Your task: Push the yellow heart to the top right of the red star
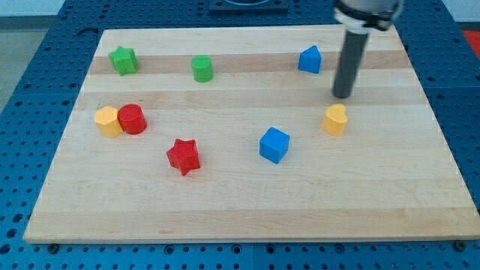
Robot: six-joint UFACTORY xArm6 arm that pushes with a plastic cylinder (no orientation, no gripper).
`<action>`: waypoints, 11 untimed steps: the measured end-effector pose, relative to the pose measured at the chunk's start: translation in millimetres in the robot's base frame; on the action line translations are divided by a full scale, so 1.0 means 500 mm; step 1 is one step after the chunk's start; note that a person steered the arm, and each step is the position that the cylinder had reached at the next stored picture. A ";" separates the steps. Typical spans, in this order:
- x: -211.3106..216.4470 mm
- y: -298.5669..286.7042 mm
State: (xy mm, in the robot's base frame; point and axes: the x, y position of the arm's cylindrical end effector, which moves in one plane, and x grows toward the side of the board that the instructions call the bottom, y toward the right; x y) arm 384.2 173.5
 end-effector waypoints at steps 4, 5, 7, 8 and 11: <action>0.107 -0.015; 0.109 -0.082; 0.109 -0.272; 0.109 -0.286; 0.165 -0.351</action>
